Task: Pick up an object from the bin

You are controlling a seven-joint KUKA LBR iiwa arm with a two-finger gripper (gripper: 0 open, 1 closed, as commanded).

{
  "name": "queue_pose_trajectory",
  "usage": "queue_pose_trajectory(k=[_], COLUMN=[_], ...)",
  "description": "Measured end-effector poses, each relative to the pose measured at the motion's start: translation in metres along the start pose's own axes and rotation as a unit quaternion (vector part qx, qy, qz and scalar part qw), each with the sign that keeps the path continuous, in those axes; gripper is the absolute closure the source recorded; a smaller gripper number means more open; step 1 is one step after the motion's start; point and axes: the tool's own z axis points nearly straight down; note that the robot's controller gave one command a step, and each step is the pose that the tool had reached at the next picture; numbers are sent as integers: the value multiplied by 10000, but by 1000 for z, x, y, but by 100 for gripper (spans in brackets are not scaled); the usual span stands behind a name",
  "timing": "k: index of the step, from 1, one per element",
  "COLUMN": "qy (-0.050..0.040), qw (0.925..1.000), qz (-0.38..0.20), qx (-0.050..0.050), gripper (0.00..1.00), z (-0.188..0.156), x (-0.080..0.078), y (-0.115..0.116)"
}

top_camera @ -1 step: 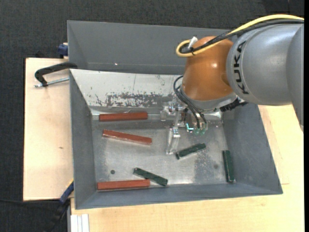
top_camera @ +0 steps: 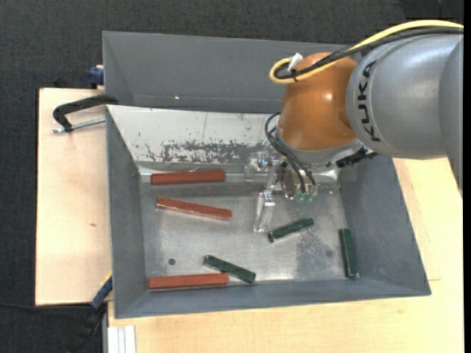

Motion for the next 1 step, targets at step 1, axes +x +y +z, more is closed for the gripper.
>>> queue_pose_trajectory(k=[1], qy=[-20], qw=[9999], qz=[142], qx=[2], gripper=[0], z=[47], x=[2], y=[56])
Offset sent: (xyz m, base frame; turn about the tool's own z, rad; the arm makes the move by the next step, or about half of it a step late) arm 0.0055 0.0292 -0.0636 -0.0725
